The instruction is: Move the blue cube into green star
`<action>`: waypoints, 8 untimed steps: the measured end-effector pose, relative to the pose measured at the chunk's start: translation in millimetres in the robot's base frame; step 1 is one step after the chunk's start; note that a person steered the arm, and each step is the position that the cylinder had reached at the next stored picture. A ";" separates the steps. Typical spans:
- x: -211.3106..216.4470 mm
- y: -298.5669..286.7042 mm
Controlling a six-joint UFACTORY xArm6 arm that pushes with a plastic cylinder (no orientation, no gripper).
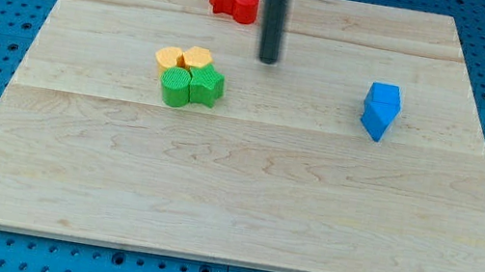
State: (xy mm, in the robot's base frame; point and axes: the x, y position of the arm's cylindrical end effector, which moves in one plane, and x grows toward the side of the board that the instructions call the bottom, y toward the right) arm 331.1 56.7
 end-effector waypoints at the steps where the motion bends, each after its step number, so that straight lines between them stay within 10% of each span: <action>1: -3.5 84.2; 3: 44.7 161.4; 8: 47.3 -33.0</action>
